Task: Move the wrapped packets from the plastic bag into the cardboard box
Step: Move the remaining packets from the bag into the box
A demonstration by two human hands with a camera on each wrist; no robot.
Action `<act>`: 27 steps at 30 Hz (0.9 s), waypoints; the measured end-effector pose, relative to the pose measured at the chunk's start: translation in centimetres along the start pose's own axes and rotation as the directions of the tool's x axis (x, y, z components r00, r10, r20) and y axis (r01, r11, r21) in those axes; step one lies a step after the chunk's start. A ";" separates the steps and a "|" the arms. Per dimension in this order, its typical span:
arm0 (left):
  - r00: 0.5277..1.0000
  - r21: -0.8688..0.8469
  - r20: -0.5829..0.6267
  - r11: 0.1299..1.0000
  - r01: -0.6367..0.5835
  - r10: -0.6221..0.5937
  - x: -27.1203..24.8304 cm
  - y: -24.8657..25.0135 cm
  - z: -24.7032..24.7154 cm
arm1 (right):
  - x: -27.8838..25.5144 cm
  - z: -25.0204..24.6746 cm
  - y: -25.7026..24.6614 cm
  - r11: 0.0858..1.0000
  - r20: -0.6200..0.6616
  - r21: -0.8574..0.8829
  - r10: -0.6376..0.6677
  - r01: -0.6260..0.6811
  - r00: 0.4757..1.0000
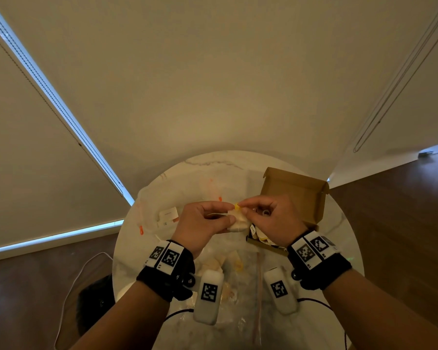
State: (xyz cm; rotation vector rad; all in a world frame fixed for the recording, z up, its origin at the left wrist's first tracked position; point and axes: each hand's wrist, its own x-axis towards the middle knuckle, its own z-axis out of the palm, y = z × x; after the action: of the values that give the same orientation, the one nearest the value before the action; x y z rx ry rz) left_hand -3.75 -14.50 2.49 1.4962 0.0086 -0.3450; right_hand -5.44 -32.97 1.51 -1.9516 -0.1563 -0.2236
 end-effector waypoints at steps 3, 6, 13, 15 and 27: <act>1.000 -0.014 -0.004 1.000 0.010 -0.010 0.1 0.1 0.3 | 0.1 -0.2 0.1 1.000 -0.014 -0.005 0.012 -0.013 1.000; 0.998 -0.076 -0.028 0.996 0.054 -0.056 0.4 0.2 0.5 | 0.1 -0.2 -0.1 1.000 0.005 -0.014 0.003 -0.003 1.000; 0.992 -0.048 -0.086 0.994 0.094 -0.098 1.0 0.3 0.7 | 0.4 -0.2 -0.1 0.946 0.136 0.282 0.128 -0.162 0.982; 0.991 -0.038 -0.106 0.996 0.080 -0.084 1.1 0.2 0.4 | 0.4 -0.6 0.0 0.869 0.229 0.404 0.207 -0.286 0.951; 0.991 0.141 -0.099 0.987 -0.079 0.094 0.9 -0.6 -0.6 | -0.6 -1.7 -1.6 0.979 0.199 0.148 0.107 -0.137 0.974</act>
State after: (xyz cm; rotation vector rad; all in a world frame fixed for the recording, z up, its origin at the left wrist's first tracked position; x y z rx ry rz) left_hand -2.90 -14.11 1.67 1.6440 0.0041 -0.1988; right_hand -6.54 -33.91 3.37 -1.8119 -0.1728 0.0562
